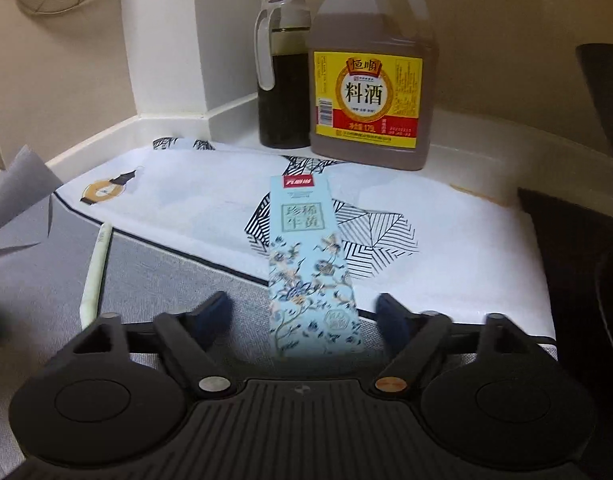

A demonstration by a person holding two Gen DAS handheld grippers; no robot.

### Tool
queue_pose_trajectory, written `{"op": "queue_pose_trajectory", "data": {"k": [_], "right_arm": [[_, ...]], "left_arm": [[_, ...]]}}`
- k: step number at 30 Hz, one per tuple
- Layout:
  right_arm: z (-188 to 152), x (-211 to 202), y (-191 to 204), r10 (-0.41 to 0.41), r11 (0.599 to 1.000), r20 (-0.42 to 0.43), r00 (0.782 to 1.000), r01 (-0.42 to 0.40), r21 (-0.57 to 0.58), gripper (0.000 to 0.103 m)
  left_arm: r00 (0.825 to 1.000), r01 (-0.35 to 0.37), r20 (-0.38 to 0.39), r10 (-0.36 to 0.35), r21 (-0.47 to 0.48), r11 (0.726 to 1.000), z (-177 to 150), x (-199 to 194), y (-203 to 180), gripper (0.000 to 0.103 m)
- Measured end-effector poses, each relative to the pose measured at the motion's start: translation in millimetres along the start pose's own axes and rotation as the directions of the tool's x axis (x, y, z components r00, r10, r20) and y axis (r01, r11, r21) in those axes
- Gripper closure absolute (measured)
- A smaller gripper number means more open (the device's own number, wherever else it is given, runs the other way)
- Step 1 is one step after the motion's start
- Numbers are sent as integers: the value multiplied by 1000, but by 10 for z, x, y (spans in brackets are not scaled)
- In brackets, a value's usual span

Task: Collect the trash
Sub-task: 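Grasp the light-blue floral box with the right gripper while the left gripper grasps the white toothbrush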

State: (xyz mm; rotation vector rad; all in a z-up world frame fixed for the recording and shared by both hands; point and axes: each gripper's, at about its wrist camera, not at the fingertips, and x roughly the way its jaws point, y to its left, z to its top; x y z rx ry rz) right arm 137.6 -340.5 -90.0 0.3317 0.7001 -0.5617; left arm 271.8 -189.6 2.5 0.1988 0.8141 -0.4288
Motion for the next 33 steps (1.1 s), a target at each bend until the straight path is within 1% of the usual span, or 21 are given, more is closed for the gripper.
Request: {"op": "queue_pose_trajectory", "data": {"k": [3, 5, 6, 7, 8, 10, 13, 22, 25, 26, 28, 29, 30, 31, 32, 33], "right_arm": [[-7, 11, 28, 0, 1000, -8, 1000, 0, -11, 8], [-8, 20, 39, -6, 1000, -14, 1000, 6, -16, 4], [-8, 21, 41, -13, 1000, -16, 1000, 13, -21, 4], [-9, 26, 48, -18, 1000, -19, 1000, 17, -25, 2], [-10, 37, 54, -20, 999, -24, 1000, 19, -29, 0], [-10, 50, 69, -27, 999, -28, 999, 26, -39, 0], [-10, 52, 71, -27, 999, -29, 999, 26, -40, 0], [-9, 63, 66, -26, 999, -29, 999, 25, -37, 0], [-11, 62, 70, -27, 999, -29, 999, 26, -37, 0], [-10, 63, 71, -27, 999, -28, 999, 26, -36, 0], [-11, 66, 73, -28, 999, -26, 999, 27, -36, 0], [-13, 64, 69, -25, 999, -24, 999, 24, -34, 0], [-14, 55, 69, -20, 999, -17, 1000, 20, -33, 3], [-19, 27, 70, -14, 999, 0, 1000, 14, -34, 16], [-22, -7, 74, -10, 999, 19, 1000, 11, -35, 44], [-25, -27, 76, -7, 999, 29, 1000, 8, -38, 61]], "left_arm": [[998, 1, -67, -3, -36, 999, 102, 410, -12, 0], [995, -14, -104, 6, -74, 997, 129, 625, 22, 0], [996, -26, -90, 19, -80, 996, 124, 670, 36, 0], [997, -43, -69, 38, -73, 996, 107, 680, 42, 0], [998, -45, -54, 42, -65, 997, 93, 683, 52, 0], [999, -39, -29, 38, -58, 998, 78, 684, 46, 0], [999, -33, -11, 32, -50, 998, 60, 663, 53, 0], [1000, -30, 1, 30, -44, 999, 47, 635, 48, 0], [999, -32, -13, 31, -46, 998, 48, 621, 34, 0], [999, -42, -18, 41, -55, 998, 51, 611, 10, 2], [999, -39, -13, 38, -60, 997, 70, 563, -56, 19], [1000, -26, -5, 26, -49, 998, 87, 525, -89, 48], [1000, -7, -8, 6, -44, 999, 107, 495, -105, 82], [1000, 11, -24, -13, -58, 998, 126, 481, -92, 85], [999, 30, -43, -34, -91, 995, 139, 474, -54, 88], [997, 45, -53, -52, -125, 991, 144, 460, -6, 90]]}}
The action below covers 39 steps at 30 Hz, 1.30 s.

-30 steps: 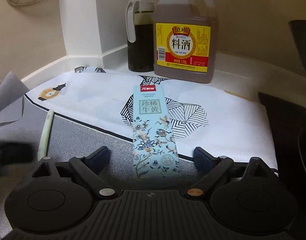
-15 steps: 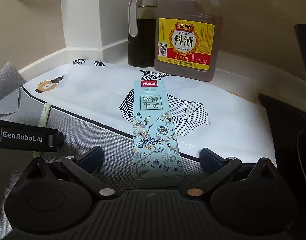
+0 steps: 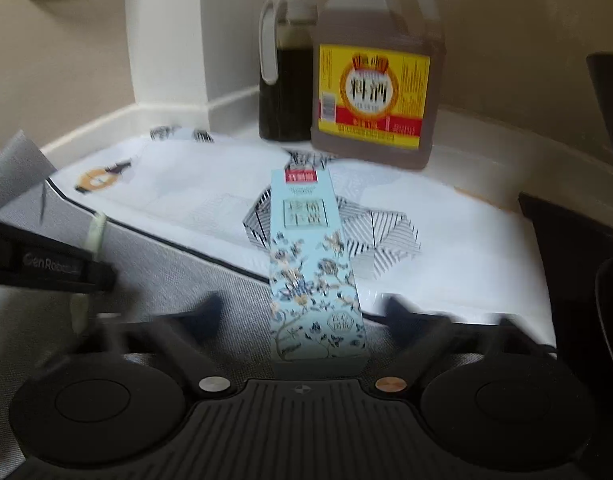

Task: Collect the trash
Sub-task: 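Grasp the light-blue floral box with the right gripper while the left gripper grasps the white toothbrush, then carry the floral box and toothbrush down over the blue bin with both grippers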

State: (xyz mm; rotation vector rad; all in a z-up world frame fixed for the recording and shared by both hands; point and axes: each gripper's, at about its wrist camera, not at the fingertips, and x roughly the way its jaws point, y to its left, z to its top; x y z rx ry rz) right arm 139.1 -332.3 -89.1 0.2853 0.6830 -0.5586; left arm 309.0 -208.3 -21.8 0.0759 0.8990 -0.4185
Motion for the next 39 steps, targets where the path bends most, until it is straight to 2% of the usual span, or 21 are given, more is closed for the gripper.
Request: {"op": "queue_pose_trajectory", "data": {"k": [2, 5, 11, 19, 25, 29, 34, 39], "right_arm": [[-6, -15, -19, 37, 999, 8, 999, -37, 9, 61], [-2, -41, -83, 78, 995, 32, 996, -80, 67, 61], [-18, -84, -128, 86, 991, 67, 994, -92, 99, 61], [-23, -160, -114, 119, 987, 109, 987, -129, 97, 61], [-40, -275, -63, 159, 983, 173, 972, -172, 65, 61], [-89, -355, -70, 161, 981, 161, 974, -175, 81, 61], [-213, -865, -1, 188, 980, 184, 965, -197, 27, 61], [-367, -1533, 88, 266, 964, 190, 945, -265, -30, 61]], "left_arm": [[1000, 28, -1, -28, -34, 999, 2, -60, 76, 90], [999, 24, 45, -24, -8, 1000, -30, -232, 110, 90], [995, 18, 99, -22, 34, 999, -183, -564, 158, 90], [986, -2, 164, -7, 56, 998, -525, -1083, 235, 90], [980, -18, 200, 9, 40, 999, -865, -1593, 448, 90], [977, -46, 208, 39, 27, 999, -1108, -1953, 647, 90], [975, -74, 210, 68, 22, 997, -1426, -2323, 864, 90], [974, -62, 219, 57, 17, 998, -1785, -2619, 1020, 90]]}}
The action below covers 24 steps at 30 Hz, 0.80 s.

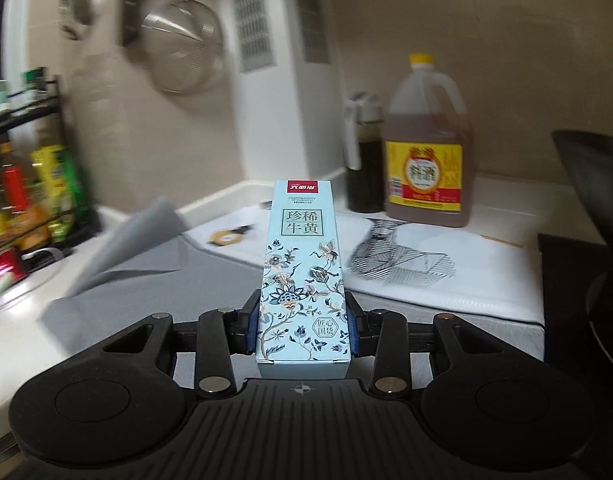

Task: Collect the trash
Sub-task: 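Carry the floral box and toothbrush down over the blue bin with both grippers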

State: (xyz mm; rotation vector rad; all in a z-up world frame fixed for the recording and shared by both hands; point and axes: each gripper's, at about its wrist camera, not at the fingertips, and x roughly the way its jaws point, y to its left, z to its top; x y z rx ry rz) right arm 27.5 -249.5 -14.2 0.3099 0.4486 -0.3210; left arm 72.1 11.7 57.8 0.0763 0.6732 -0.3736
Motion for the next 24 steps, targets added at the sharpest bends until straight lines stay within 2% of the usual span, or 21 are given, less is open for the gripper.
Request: {"op": "queue_pose_trajectory", "data": {"k": [6, 12, 18, 24], "right_arm": [[-182, -682, 346, 104, 991, -22, 994, -106, -86, 61], [-512, -1148, 659, 197, 967, -88, 976, -209, -148, 61], [-934, -1413, 867, 225, 949, -196, 954, -261, -178, 61], [-1388, -1399, 992, 200, 943, -332, 922, -273, -190, 61]], "left_arm": [[1000, 15, -4, -15, -6, 1000, -412, -329, 130, 90], [1000, 16, -23, -17, -9, 1000, -834, -544, 250, 90], [999, 8, -42, -10, -37, 999, -1210, -708, 349, 90], [995, -9, -100, 2, -72, 997, -1649, -699, 417, 90]]}}
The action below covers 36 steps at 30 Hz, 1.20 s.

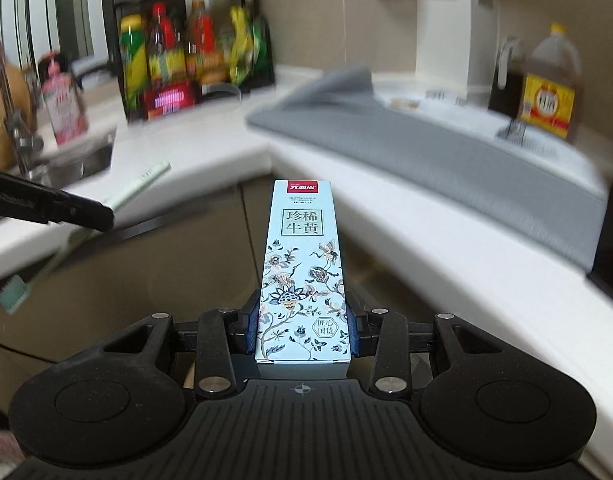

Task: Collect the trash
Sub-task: 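Carry the floral box and toothbrush down over the blue bin with both grippers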

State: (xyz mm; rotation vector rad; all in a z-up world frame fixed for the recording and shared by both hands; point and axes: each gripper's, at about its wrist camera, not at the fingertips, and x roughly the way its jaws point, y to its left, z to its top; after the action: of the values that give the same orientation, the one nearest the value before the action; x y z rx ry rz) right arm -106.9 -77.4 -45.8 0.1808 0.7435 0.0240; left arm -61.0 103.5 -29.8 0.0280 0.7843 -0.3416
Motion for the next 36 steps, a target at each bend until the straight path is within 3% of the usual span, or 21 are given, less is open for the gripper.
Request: {"op": "queue_pose_trajectory", "data": {"k": [5, 13, 36], "right_arm": [[-176, 144, 96, 12, 1000, -80, 997, -11, 10, 61], [-287, 292, 269, 6, 999, -152, 988, -13, -47, 61], [-319, 534, 326, 2, 997, -225, 974, -19, -77, 61]], "left_arm": [[998, -46, -52, 44, -43, 998, -309, 155, 117, 90], [993, -52, -105, 44, -75, 996, -553, 294, 173, 90], [988, -23, -155, 12, -72, 997, -575, 515, 113, 90]]}}
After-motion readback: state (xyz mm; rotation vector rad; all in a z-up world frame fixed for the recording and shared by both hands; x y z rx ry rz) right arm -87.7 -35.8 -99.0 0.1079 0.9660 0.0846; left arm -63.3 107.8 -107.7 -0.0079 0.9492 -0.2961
